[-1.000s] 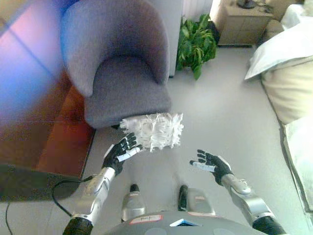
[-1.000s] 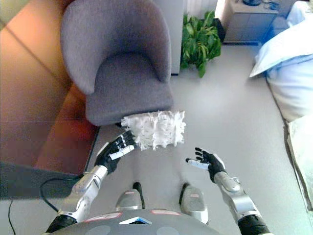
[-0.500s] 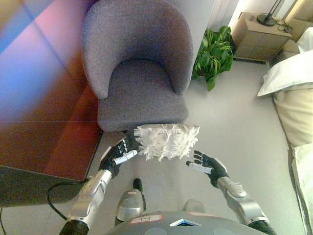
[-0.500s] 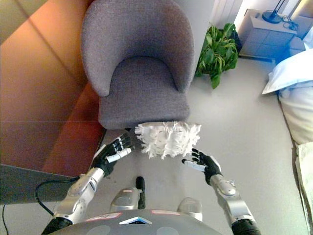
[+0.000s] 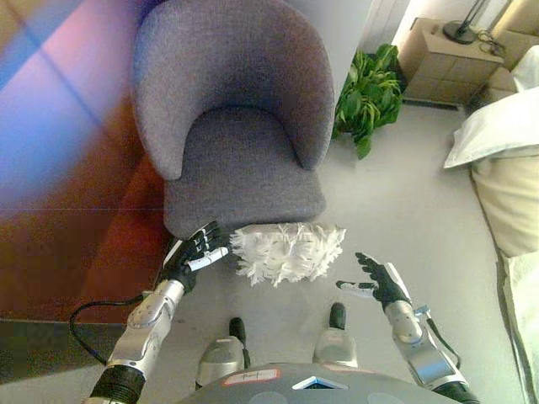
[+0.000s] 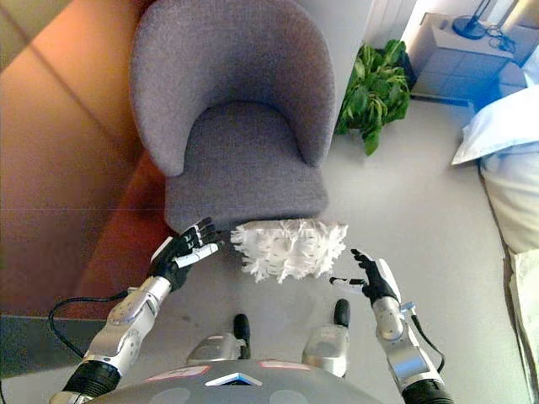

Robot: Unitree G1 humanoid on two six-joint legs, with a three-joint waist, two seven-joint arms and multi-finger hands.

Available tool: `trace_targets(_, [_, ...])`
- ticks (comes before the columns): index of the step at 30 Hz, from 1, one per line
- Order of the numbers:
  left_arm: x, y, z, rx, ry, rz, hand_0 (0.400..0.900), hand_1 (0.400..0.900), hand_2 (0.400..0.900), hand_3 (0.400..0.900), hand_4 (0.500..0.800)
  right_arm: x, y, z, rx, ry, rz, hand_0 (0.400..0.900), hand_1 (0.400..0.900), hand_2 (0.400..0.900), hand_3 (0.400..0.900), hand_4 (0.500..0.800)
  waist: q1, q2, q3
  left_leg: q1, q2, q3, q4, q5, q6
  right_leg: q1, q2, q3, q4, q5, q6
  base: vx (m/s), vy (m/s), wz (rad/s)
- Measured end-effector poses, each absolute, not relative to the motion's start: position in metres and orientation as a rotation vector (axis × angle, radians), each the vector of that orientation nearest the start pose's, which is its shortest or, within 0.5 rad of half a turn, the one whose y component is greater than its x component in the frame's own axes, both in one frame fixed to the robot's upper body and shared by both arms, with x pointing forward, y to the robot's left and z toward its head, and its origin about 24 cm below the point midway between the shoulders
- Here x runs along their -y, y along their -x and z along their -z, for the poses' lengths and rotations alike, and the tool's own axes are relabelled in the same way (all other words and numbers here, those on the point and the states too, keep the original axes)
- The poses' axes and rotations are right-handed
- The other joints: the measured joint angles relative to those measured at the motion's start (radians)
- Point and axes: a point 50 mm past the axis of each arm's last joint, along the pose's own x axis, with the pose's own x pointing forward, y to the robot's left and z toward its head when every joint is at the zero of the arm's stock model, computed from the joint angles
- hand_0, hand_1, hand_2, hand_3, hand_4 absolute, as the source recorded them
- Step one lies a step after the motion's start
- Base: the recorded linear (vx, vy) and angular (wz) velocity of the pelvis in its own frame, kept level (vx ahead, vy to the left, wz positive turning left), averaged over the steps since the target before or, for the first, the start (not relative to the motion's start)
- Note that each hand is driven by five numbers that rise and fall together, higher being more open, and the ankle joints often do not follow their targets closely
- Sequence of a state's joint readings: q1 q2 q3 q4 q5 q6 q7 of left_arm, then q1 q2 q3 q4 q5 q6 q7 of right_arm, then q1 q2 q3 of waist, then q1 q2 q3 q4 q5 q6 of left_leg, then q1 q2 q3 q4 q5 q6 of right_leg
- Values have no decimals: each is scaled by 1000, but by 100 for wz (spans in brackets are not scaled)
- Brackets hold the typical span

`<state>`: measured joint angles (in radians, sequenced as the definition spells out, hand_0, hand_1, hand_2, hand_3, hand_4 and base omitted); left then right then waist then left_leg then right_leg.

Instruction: Pick up the pillow and put it on the sofa.

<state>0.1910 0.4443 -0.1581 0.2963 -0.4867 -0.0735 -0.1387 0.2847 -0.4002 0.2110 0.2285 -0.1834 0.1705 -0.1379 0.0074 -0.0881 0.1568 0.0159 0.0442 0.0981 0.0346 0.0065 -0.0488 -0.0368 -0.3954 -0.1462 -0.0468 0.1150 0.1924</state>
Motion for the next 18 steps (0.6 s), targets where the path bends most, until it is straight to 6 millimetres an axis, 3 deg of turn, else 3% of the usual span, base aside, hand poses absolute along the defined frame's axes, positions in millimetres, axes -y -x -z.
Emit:
trace_targets(1, [-237,-181,42,-443,35,88,900,900,900,900,800,226,-151,70,-660,645,-26,900,900,900,900,800,7,-30,1,-2,6,1,20,-9,-31,22,2,-8,9,-3,-6,225,-244,29])
trace_targets(2, [-239,-178,43,-448,38,74,900,900,900,900,800,230,-155,68,-651,689,-26,900,900,900,900,800,20,-26,14,-14,49,-1,51,-20,-65,40,28,-7,12,29,30,235,-233,38])
trace_targets(3, [-235,-175,45,-456,56,68,900,900,900,900,800,238,-158,64,-645,734,-17,900,900,900,900,800,25,9,13,-24,111,5,74,-27,-82,36,80,-24,22,18,6,190,-197,40])
trace_targets(5, [-229,-167,48,-475,98,66,900,900,900,900,800,254,-169,52,-610,854,-18,900,900,900,900,800,32,71,15,-40,201,17,80,-16,-72,40,159,-68,22,8,-30,106,-202,66])
trace_targets(7, [-223,-164,50,-478,136,84,900,900,900,900,800,271,-171,43,-589,986,2,900,900,900,900,800,21,92,11,-56,237,48,69,17,-56,43,181,-124,24,-3,-48,-32,-138,76])
trace_targets(9, [-218,-170,46,-450,151,124,900,900,900,900,800,284,-173,34,-558,1111,46,900,900,900,900,800,18,93,16,-94,253,83,66,37,-54,21,181,-174,35,-9,-57,-135,-59,67])
trace_targets(11, [-215,-185,38,-398,160,161,900,900,900,900,800,288,-182,24,-481,1223,94,900,900,900,900,800,11,93,40,-168,252,100,97,51,-80,-53,157,-198,114,-31,-52,-194,-7,21])
trace_targets(13, [-216,-201,23,-322,146,188,900,900,900,900,800,283,-203,10,-371,1275,132,900,900,900,900,800,-2,77,98,-246,238,86,141,54,-112,-148,118,-182,220,-65,-45,-232,31,1])
trace_targets(18, [-217,-250,-24,-109,86,217,900,900,900,900,800,265,-266,-44,-94,1289,239,900,900,900,900,800,0,55,272,-498,214,53,361,3,-74,-409,41,-98,483,-135,-42,-171,25,0])
